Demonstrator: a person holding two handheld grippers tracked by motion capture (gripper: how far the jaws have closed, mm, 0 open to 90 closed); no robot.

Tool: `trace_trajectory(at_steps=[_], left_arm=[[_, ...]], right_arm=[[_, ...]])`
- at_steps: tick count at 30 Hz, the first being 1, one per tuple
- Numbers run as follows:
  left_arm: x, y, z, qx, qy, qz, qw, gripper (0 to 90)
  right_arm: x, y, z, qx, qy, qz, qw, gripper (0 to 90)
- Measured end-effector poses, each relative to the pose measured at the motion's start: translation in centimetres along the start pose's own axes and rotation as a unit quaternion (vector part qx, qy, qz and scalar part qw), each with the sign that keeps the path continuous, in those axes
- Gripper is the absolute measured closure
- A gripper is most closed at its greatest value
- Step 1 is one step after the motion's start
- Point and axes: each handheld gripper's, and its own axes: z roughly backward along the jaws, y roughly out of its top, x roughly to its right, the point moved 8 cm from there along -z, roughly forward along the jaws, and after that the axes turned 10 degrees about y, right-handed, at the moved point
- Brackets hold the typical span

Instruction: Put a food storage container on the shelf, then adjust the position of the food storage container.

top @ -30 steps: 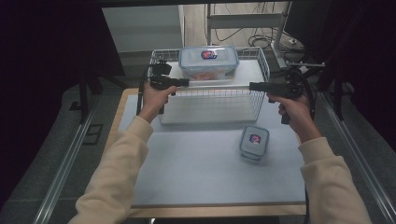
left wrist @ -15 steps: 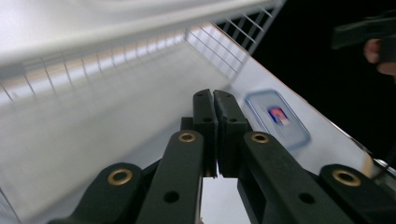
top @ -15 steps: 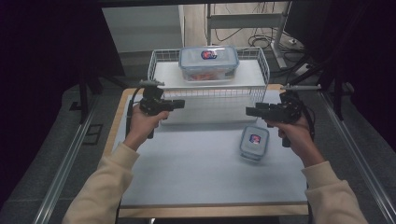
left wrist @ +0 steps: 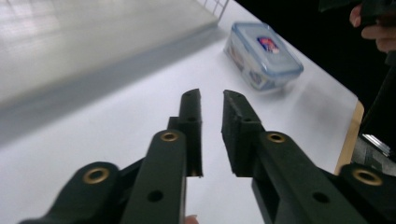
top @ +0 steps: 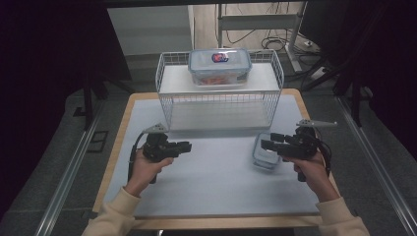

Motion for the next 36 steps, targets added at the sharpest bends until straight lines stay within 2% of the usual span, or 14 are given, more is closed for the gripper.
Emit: trace_trajectory(at_steps=[4,7,8,9,12,17,24,27,33,36], left_arm=[[0.3,-1.3,-0.5,-0.005,0.002,0.002,1.0,58.9],[0.4,-1.7,-0.8,-0.008,0.007,0.005,0.9999,43.7],[0.4,-1.7,-0.8,-0.008,0.007,0.005,0.9999,40.3],[0.5,-2.0,-0.9,-0.014,-0.002,0.007,0.9999,37.1],[0.5,-2.4,-1.2,-0.019,-0.002,0.01,0.9998,31.4],[0.7,-3.3,-1.7,-0.028,0.007,0.0,0.9996,29.5],[0.8,-3.9,-1.8,-0.035,0.011,-0.011,0.9993,29.4],[0.7,-3.9,-1.7,-0.034,0.008,-0.006,0.9994,29.9],[0.2,-4.6,-1.6,-0.038,0.013,0.0,0.9992,29.6],[0.1,-4.9,-1.7,-0.042,0.014,0.003,0.999,29.3]], right_arm=[[0.2,-1.3,0.4,-0.004,-0.004,0.0,1.0,30.9],[0.4,-1.8,0.6,-0.005,-0.005,0.0,1.0,30.9],[0.5,-2.0,0.6,-0.006,-0.005,0.0,1.0,30.9],[0.6,-2.1,0.7,-0.007,-0.007,0.0,0.9999,30.9],[0.9,-2.8,0.9,-0.015,-0.016,-0.001,0.9998,30.9],[1.3,-3.6,1.6,-0.02,-0.022,-0.01,0.9995,31.2],[1.3,-3.9,2.3,-0.023,-0.029,-0.005,0.9993,33.0],[0.9,-4.0,2.8,-0.02,-0.018,-0.014,0.9995,34.7],[1.7,-4.8,3.9,-0.029,-0.04,-0.01,0.9987,45.8],[2.4,-5.7,4.3,-0.054,-0.069,-0.005,0.9961,62.7]])
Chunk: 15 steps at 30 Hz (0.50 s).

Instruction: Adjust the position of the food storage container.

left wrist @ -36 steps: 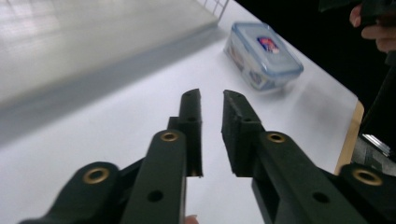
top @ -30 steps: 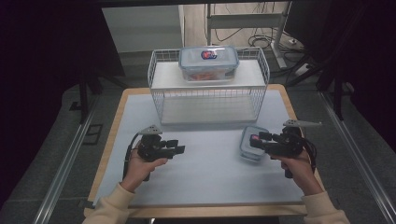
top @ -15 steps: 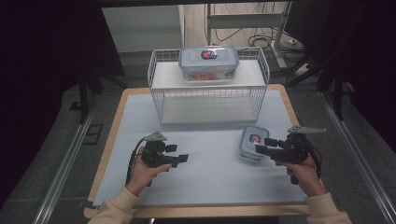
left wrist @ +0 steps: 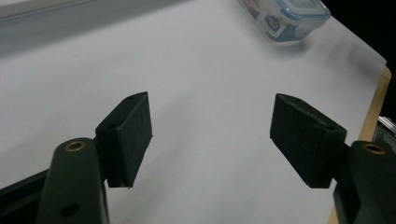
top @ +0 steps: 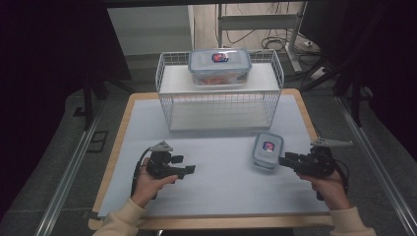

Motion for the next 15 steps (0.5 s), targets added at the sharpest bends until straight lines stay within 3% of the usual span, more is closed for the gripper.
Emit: trace_trajectory(at_steps=[3,6,10,15], left_arm=[[0.1,0.0,-0.2,-0.001,-0.001,0.001,1.0,29.3],[0.2,-0.1,-0.5,-0.007,-0.003,-0.001,1.0,29.5],[0.3,-0.3,-0.6,-0.01,-0.006,0.001,0.9999,29.5],[0.2,-0.4,-0.6,-0.011,-0.004,0.003,0.9999,29.7]], right_arm=[[0.8,-1.1,0.3,-0.032,-0.035,0.015,0.9988,76.6],[1.7,-2.6,0.1,-0.072,-0.064,0.029,0.995,87.9],[2.7,-3.7,-0.8,-0.102,-0.086,0.039,0.9903,89.3],[3.6,-4.3,-1.9,-0.113,-0.097,0.041,0.988,89.3]])
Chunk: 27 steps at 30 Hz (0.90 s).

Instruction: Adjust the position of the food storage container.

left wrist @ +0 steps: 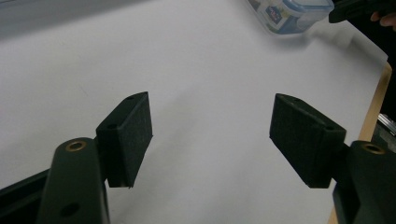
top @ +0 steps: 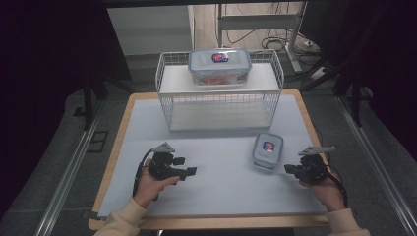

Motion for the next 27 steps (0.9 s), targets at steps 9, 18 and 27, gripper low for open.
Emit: trace_trajectory(at_steps=[9,18,27], left_arm=[[-0.1,-0.2,0.0,-0.001,-0.005,0.003,1.0,29.7],[-0.3,-0.2,0.0,-0.001,-0.007,0.007,0.9999,29.8],[-0.3,-0.3,-0.1,-0.004,-0.008,0.005,1.0,29.8]], right_arm=[[0.5,0.7,-1.7,-0.001,-0.003,0.023,0.9997,89.3],[-2.1,1.6,-3.3,-0.018,0.018,0.055,0.9981,89.4],[-5.1,3.4,-6.3,-0.007,0.026,0.059,0.9979,89.4]])
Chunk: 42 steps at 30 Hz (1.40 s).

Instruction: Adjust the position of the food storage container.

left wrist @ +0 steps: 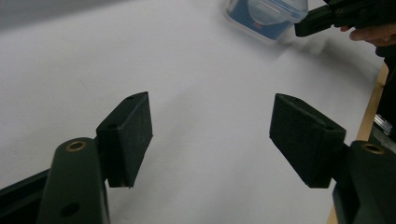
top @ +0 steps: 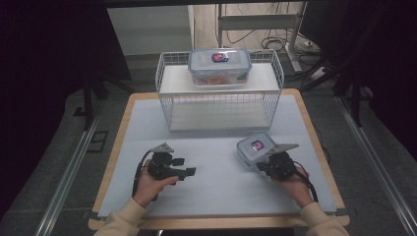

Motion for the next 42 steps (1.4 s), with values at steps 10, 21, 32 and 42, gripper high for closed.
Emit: trace_trajectory(at_steps=[10,21,32,42], left_arm=[[-0.1,0.0,0.1,0.002,0.003,0.002,1.0,29.8],[-0.1,0.0,0.1,0.003,0.004,0.003,1.0,29.8],[-0.3,0.3,0.3,0.01,0.004,0.013,0.9999,30.4],[-0.2,0.2,0.2,0.006,0.005,0.006,1.0,30.8]], right_arm=[[-0.6,1.1,-1.9,0.006,-0.007,-0.009,0.9999,89.3],[-1.1,1.6,-2.2,0.017,0.0,-0.01,0.9998,89.4],[3.5,4.4,4.1,0.094,-0.036,-0.038,0.9942,89.4],[10.7,4.7,2.0,0.045,-0.061,-0.09,0.9931,89.4]])
